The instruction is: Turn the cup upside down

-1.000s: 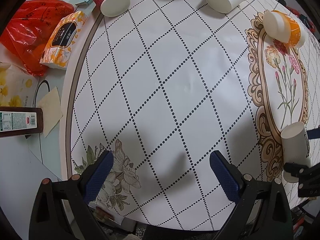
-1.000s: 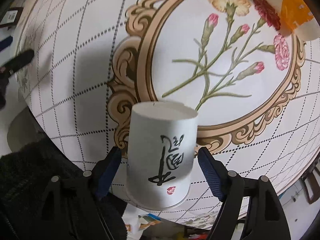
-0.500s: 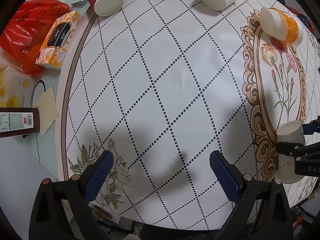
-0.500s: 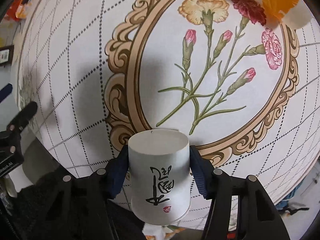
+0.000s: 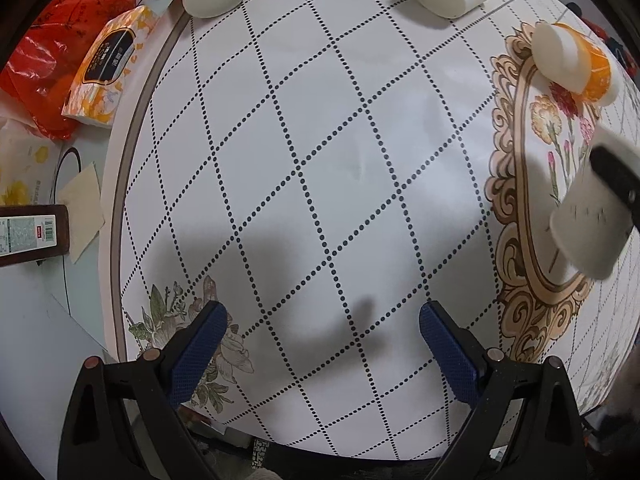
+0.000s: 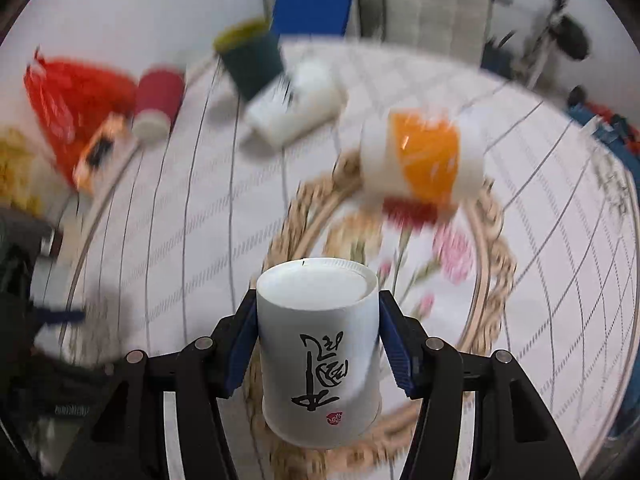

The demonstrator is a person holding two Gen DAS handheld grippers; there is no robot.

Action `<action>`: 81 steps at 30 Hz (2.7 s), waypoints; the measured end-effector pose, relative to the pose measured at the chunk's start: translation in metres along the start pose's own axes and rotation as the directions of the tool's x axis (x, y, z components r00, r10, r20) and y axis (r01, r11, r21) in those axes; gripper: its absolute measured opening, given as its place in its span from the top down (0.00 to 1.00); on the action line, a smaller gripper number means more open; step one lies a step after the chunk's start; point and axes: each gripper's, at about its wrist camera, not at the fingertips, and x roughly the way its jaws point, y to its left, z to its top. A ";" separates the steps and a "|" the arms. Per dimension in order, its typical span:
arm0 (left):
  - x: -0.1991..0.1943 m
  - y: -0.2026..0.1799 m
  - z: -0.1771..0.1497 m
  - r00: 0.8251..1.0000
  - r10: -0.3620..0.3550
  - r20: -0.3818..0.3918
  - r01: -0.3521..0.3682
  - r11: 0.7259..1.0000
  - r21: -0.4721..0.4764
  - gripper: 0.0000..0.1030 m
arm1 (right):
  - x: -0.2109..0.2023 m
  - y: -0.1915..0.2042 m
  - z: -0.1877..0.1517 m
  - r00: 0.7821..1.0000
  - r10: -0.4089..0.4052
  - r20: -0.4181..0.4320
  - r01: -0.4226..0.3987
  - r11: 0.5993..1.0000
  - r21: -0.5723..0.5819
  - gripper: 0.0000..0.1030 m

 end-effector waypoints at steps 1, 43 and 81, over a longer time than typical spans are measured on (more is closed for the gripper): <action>0.001 0.001 0.001 1.000 0.006 -0.002 -0.006 1.000 -0.002 0.04 | 0.000 0.000 -0.001 0.998 -0.012 0.059 0.011 1.000 0.011 0.42; -0.156 -0.037 -0.091 0.919 -0.074 0.388 -0.030 0.966 0.256 0.04 | -0.191 0.008 -0.113 0.959 -0.278 -0.052 0.279 0.895 0.349 0.08; -0.339 -0.015 -0.210 0.840 -0.182 0.510 0.071 0.971 0.229 0.04 | -0.470 0.066 -0.131 0.934 -0.330 0.133 0.267 0.897 0.352 0.05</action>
